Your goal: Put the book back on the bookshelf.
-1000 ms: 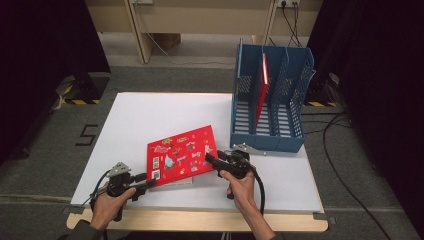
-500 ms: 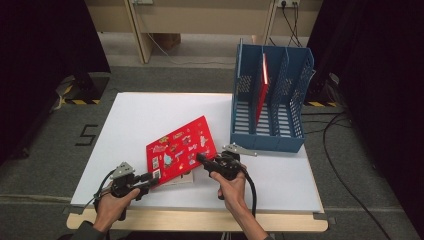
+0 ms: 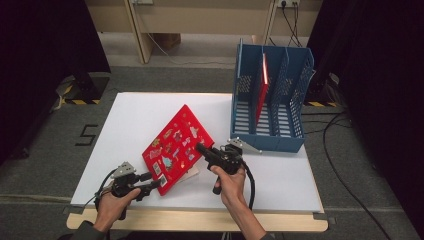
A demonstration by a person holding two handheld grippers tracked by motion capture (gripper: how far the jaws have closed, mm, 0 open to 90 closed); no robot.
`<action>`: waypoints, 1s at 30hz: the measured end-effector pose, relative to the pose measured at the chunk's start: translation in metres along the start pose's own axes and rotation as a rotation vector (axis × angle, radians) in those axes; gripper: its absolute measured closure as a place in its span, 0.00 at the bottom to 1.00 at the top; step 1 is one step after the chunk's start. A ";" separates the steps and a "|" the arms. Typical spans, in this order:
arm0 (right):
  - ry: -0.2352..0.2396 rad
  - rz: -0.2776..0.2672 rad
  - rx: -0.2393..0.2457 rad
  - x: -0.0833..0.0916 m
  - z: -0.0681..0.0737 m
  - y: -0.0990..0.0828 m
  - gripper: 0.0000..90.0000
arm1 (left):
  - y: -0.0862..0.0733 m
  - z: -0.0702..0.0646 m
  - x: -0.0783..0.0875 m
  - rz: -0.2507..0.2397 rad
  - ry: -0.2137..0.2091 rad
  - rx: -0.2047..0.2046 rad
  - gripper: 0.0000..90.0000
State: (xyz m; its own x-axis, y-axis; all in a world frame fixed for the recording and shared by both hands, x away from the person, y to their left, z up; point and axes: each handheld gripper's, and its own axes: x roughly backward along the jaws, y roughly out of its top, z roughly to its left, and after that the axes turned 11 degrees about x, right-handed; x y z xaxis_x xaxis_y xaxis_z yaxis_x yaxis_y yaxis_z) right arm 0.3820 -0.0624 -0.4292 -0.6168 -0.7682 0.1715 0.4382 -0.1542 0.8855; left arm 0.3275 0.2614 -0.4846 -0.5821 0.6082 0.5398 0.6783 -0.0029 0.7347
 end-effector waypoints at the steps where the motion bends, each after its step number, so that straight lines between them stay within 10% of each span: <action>1: 0.007 -0.011 -0.010 0.001 0.001 0.001 0.83 | 0.000 0.000 0.000 0.002 0.000 -0.001 0.52; 18: 0.104 -0.006 0.231 0.016 0.025 0.025 0.88 | 0.002 0.015 0.006 -0.016 0.036 0.027 0.51; 30: 0.110 0.001 0.269 0.021 0.033 0.025 0.87 | 0.007 0.032 0.007 -0.025 0.072 0.054 0.45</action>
State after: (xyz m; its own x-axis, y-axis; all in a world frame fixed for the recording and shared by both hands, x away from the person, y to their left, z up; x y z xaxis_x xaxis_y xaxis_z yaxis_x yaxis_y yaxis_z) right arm 0.3585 -0.0622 -0.3895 -0.5354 -0.8333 0.1374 0.2403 0.0057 0.9707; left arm 0.3426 0.2909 -0.4891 -0.6288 0.5486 0.5510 0.6851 0.0558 0.7263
